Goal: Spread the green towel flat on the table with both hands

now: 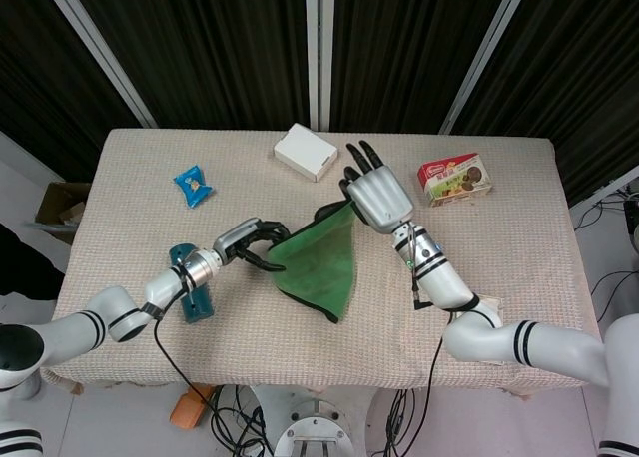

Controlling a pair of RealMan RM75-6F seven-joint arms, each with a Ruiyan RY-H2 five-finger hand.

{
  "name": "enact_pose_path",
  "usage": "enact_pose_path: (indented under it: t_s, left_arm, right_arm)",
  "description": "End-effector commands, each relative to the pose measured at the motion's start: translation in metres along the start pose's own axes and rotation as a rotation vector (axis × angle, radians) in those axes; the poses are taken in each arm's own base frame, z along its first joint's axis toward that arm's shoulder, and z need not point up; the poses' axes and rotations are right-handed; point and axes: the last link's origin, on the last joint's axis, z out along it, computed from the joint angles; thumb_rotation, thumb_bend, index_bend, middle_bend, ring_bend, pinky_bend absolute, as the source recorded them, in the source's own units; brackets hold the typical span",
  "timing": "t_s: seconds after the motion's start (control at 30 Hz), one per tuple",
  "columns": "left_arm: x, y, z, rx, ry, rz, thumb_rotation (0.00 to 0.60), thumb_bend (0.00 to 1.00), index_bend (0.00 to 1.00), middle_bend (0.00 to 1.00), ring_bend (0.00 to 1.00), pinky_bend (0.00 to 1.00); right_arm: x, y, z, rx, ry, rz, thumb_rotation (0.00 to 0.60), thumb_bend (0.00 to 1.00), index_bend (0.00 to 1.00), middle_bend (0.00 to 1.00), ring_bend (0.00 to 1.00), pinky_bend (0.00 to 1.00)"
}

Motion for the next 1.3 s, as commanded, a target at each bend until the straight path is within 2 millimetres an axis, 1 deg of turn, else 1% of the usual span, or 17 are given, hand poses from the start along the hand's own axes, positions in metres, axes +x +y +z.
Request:
enact_pose_path:
  t_s: [0.03,0.13,0.27,0.53,0.67,0.73,0.87,1.0,1.13,1.3]
  left_arm:
    - [-0.001,-0.001,0.0,0.001,0.013,-0.009,0.6,0.07,0.54,0.69,0.6,0.25]
    - [-0.003,0.0,0.001,0.004,0.015,-0.016,0.6,0.11,0.56,0.72,0.62,0.26]
    - [0.0,0.002,0.001,0.011,0.046,-0.033,0.6,0.16,0.57,0.72,0.62,0.26]
    - [0.01,0.009,-0.008,0.013,0.101,-0.159,0.6,0.27,0.62,0.73,0.62,0.27]
    - [0.016,0.013,-0.015,0.013,0.117,-0.193,0.6,0.42,0.71,0.78,0.66,0.28]
    - [0.019,0.015,-0.021,0.01,0.125,-0.179,0.6,0.47,0.74,0.8,0.67,0.28]
    - [0.032,0.026,-0.035,-0.01,0.175,-0.06,0.6,0.49,0.75,0.79,0.67,0.29]
    - [0.049,0.041,-0.044,-0.022,0.285,0.187,0.6,0.49,0.75,0.78,0.66,0.29]
    - [0.059,0.06,-0.041,-0.03,0.399,0.393,0.6,0.48,0.75,0.78,0.64,0.29]
    - [0.076,0.092,-0.032,-0.076,0.571,0.556,0.6,0.46,0.75,0.78,0.64,0.29]
  right_arm:
    - [-0.001,-0.002,0.001,0.004,-0.001,-0.002,0.6,0.51,0.87,0.34,0.02,0.0]
    - [-0.002,-0.003,0.002,0.006,-0.003,-0.003,0.6,0.51,0.87,0.34,0.02,0.0]
    - [-0.003,-0.003,0.002,0.004,-0.006,-0.003,0.6,0.51,0.87,0.34,0.02,0.0]
    - [-0.003,-0.003,0.001,0.003,-0.005,-0.002,0.6,0.51,0.88,0.34,0.02,0.0]
    - [-0.001,-0.004,0.0,0.008,0.004,0.007,0.6,0.51,0.88,0.34,0.02,0.0]
    - [0.0,-0.004,-0.003,0.009,0.012,0.015,0.6,0.51,0.88,0.35,0.02,0.0]
    - [0.006,0.001,-0.008,-0.002,0.034,0.047,0.6,0.51,0.88,0.35,0.02,0.0]
    - [0.019,0.007,-0.004,-0.029,0.078,0.078,0.6,0.51,0.88,0.35,0.02,0.0]
    - [0.033,0.007,0.01,-0.057,0.112,0.108,0.6,0.51,0.88,0.35,0.03,0.0]
    - [0.051,0.0,0.032,-0.087,0.172,0.168,0.6,0.51,0.88,0.35,0.03,0.0]
